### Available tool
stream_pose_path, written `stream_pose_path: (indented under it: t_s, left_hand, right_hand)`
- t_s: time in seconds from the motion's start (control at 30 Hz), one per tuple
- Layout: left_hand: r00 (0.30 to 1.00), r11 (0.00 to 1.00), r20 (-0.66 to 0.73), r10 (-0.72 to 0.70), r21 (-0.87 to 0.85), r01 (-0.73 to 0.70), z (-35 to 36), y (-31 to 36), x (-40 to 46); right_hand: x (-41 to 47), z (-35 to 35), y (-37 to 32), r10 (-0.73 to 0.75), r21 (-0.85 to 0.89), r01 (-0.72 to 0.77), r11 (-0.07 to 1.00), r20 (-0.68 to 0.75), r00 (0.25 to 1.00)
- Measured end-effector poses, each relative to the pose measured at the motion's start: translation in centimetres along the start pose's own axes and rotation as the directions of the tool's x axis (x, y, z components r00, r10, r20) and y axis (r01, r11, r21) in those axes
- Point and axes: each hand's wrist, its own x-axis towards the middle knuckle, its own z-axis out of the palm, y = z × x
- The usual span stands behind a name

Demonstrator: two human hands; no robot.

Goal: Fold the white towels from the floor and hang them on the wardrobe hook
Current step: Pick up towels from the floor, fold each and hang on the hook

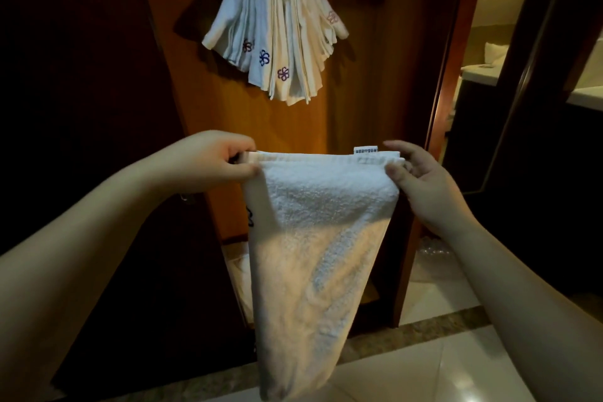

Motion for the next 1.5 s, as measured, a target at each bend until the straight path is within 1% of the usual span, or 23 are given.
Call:
stream_pose_path:
  t_s: [0.13, 0.2, 0.27, 0.33, 0.43, 0.53, 0.67, 0.73, 0.87, 0.93, 1.0, 1.07, 1.13, 1.17, 1.23, 1.27, 1.3, 1.33, 1.37, 1.4, 1.43, 1.47, 1.5]
  left_hand:
    - [0.998, 0.997, 0.001, -0.057, -0.055, 0.057, -0.5, -0.7, -0.5]
    - [0.997, 0.995, 0.002, -0.073, -0.069, 0.073, -0.7, -0.8, -0.6]
    - [0.996, 0.993, 0.005, -0.088, -0.075, 0.088, -0.8, -0.7, -0.8]
    - [0.995, 0.994, 0.001, -0.095, -0.056, 0.095, -0.8, -0.5, -0.8]
    - [0.995, 0.995, 0.008, -0.103, 0.001, 0.103, -0.8, -0.2, -0.8]
    - [0.992, 0.992, 0.027, -0.12, 0.04, 0.119, -0.5, 0.0, -0.8]
    - [0.992, 0.991, 0.032, -0.121, 0.057, 0.119, -0.3, -0.1, -0.8]
    - [0.992, 0.991, 0.038, -0.122, 0.051, 0.12, -0.1, -0.2, -0.9]
    - [0.996, 0.995, -0.018, -0.083, 0.044, 0.084, 0.4, -0.8, -0.8]
    - [0.997, 0.998, -0.044, -0.069, -0.015, 0.069, 0.8, -0.8, -0.8]
    - [0.997, 0.993, -0.05, -0.065, -0.101, 0.06, 1.4, -0.6, -0.9]
    - [0.996, 0.992, -0.072, -0.061, -0.114, 0.053, 1.8, -0.5, -1.0]
    - [0.993, 0.993, -0.11, -0.045, -0.113, 0.032, 2.2, -0.7, -1.1]
    - [0.992, 0.989, -0.123, -0.031, -0.149, 0.012, 2.5, -0.8, -1.2]
    - [0.985, 0.959, -0.169, -0.014, -0.281, -0.035, 2.7, -0.9, -1.6]
    - [0.975, 0.929, -0.224, -0.01, -0.363, -0.073, 2.8, -0.7, -1.7]
    - [0.952, 0.875, -0.306, -0.017, -0.464, -0.134, 3.1, -0.3, -1.8]
    - [0.924, 0.771, -0.377, -0.058, -0.606, -0.198, 3.4, 0.2, -1.9]
    - [0.908, 0.621, -0.402, -0.122, -0.744, -0.246, 3.9, 0.7, -1.9]
    - [0.901, 0.507, -0.391, -0.189, -0.825, -0.252, 4.8, 0.9, -1.9]
    - [0.901, 0.46, -0.364, -0.238, -0.859, -0.225, 5.9, 1.1, -2.0]
    - [0.9, 0.491, -0.334, -0.278, -0.855, -0.166, 7.0, 1.5, -2.2]
    - [0.889, 0.568, -0.328, -0.319, -0.817, -0.098, 8.1, 1.5, -2.4]
  right_hand:
    - [0.1, -0.2, -0.7, -0.058, 0.001, 0.058, 0.998, 0.035, 0.998]
    - [0.2, -0.5, -1.1, -0.09, -0.059, 0.093, 0.994, 0.047, 0.995]
    - [0.4, -0.9, -1.3, -0.098, -0.149, 0.112, 0.983, 0.098, 0.99]
    - [0.5, -1.6, -1.4, -0.068, -0.198, 0.105, 0.975, 0.186, 0.98]
    - [0.8, -2.3, -1.8, 0.008, -0.212, 0.062, 0.975, 0.315, 0.949]
    - [0.8, -2.6, -2.4, 0.037, -0.285, 0.076, 0.955, 0.373, 0.927]
    - [0.6, -2.3, -2.3, 0.032, -0.371, 0.115, 0.922, 0.368, 0.929]
    - [0.5, -2.0, -2.1, 0.001, -0.365, 0.131, 0.922, 0.34, 0.941]
    - [0.0, -1.1, -1.2, -0.075, -0.332, 0.139, 0.933, 0.199, 0.977]
    - [0.0, -0.7, -0.9, -0.093, -0.282, 0.121, 0.952, 0.113, 0.989]
    - [0.2, -0.6, -0.9, -0.07, -0.213, 0.082, 0.974, 0.059, 0.996]
    - [0.7, -0.8, -0.8, 0.002, -0.155, 0.016, 0.988, 0.112, 0.994]
    - [1.3, -1.4, -0.7, 0.079, -0.19, -0.036, 0.981, 0.226, 0.971]
    - [1.6, -1.8, -0.8, 0.099, -0.223, -0.039, 0.974, 0.265, 0.959]
    - [2.1, -2.6, -1.1, 0.106, -0.217, -0.042, 0.975, 0.293, 0.95]
    - [2.4, -2.8, -1.3, 0.093, -0.175, -0.043, 0.984, 0.291, 0.952]
    - [2.5, -2.8, -1.7, 0.075, -0.11, -0.045, 0.993, 0.28, 0.957]
    - [2.7, -2.6, -2.0, 0.056, -0.03, -0.05, 0.998, 0.257, 0.965]
    - [2.8, -2.2, -2.4, 0.039, 0.053, -0.053, 0.997, 0.224, 0.974]
    - [2.9, -1.7, -2.7, 0.03, 0.119, -0.052, 0.991, 0.182, 0.983]
    - [2.9, -1.1, -3.1, 0.032, 0.16, -0.054, 0.986, 0.134, 0.99]
    - [2.8, -0.6, -3.2, 0.039, 0.154, -0.051, 0.987, 0.082, 0.996]
    - [2.6, -0.2, -3.2, 0.034, 0.105, -0.037, 0.994, 0.028, 0.999]
